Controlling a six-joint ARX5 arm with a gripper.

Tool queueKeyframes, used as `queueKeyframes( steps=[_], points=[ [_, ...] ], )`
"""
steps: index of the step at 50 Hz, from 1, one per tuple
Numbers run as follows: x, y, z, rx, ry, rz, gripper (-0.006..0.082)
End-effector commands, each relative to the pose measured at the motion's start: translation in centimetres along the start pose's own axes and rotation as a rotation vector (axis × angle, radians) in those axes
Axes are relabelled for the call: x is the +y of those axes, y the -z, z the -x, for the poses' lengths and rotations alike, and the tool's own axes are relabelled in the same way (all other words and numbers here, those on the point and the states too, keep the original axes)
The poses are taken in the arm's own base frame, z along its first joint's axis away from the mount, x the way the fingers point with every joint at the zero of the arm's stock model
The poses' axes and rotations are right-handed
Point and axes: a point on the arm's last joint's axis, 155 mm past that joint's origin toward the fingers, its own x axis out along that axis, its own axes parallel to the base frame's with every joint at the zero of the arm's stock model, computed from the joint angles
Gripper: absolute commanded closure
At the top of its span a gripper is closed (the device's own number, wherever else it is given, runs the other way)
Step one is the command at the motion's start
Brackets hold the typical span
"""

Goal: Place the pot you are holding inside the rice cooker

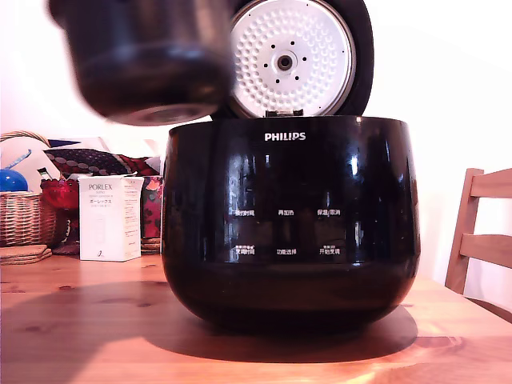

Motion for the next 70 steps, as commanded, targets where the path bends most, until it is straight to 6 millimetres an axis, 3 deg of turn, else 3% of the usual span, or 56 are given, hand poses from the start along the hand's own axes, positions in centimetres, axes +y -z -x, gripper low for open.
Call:
queueKeyframes(
  steps=[1, 16, 30, 42, 54, 70],
  points=[
    [1.4, -2.0, 1.6, -0.086, -0.074, -0.009, 0.0791],
    [1.7, -4.4, 1.1, -0.174, -0.070, -0.024, 0.0791],
    [1.3, -6.5, -0.7, -0.209, -0.035, -0.064, 0.0791],
    [0.9, -7.1, -2.1, -0.199, -0.011, -0.103, 0.0791],
    [0.4, -7.4, -4.8, -0.166, 0.034, -0.159, 0.0791],
    [-0.1, -6.7, -7.3, -0.110, 0.076, -0.249, 0.0791]
  ],
)
